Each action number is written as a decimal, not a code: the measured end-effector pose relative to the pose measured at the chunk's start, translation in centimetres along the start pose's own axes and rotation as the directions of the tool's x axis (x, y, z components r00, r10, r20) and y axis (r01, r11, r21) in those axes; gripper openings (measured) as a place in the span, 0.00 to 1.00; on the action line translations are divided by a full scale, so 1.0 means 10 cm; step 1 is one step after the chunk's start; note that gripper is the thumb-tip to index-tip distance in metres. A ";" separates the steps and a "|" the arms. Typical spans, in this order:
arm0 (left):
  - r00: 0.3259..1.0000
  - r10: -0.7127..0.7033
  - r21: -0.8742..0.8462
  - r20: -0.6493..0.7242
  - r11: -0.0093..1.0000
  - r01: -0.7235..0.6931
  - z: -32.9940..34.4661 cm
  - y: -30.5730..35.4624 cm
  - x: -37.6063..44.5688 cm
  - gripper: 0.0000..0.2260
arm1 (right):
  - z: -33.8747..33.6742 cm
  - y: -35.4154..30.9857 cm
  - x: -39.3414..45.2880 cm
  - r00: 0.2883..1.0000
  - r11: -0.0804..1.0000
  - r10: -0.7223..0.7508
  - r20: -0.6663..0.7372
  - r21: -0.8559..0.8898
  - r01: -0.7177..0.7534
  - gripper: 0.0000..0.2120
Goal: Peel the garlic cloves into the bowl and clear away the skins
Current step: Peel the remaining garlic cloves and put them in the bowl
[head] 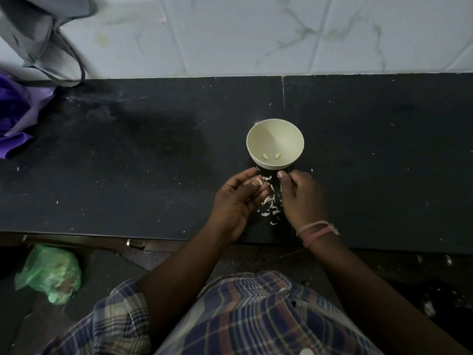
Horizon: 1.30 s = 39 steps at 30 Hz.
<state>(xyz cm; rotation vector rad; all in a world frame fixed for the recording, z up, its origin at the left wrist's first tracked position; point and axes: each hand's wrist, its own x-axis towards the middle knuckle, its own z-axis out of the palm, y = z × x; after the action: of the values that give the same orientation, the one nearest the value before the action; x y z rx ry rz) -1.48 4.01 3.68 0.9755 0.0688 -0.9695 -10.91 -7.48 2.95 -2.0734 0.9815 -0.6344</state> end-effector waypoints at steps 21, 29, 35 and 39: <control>0.998 0.063 0.003 -0.008 0.998 -0.063 0.07 0.01 0.01 0.13 | 0.03 -0.25 -0.06 0.992 0.980 -0.125 -0.034 0.155 0.129 0.01; 0.983 0.178 0.150 -0.036 0.974 -0.170 0.11 0.01 -0.02 0.11 | 0.01 -0.26 -0.03 0.982 0.981 -0.188 0.007 0.054 0.188 0.01; 0.971 0.241 0.228 -0.012 0.946 -0.232 0.08 0.00 -0.03 0.10 | -0.01 -0.24 0.00 0.982 0.982 -0.188 0.020 0.011 0.188 0.02; 0.966 0.258 0.281 0.000 0.927 -0.247 0.06 0.00 -0.03 0.10 | 0.00 -0.24 0.02 0.982 0.983 -0.185 0.041 -0.009 0.186 0.03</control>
<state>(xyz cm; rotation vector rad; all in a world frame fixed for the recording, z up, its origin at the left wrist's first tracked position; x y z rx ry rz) -1.90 3.75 4.18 1.2295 -0.1647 -0.7333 -9.75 -6.61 4.93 -2.1973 0.7769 -0.6793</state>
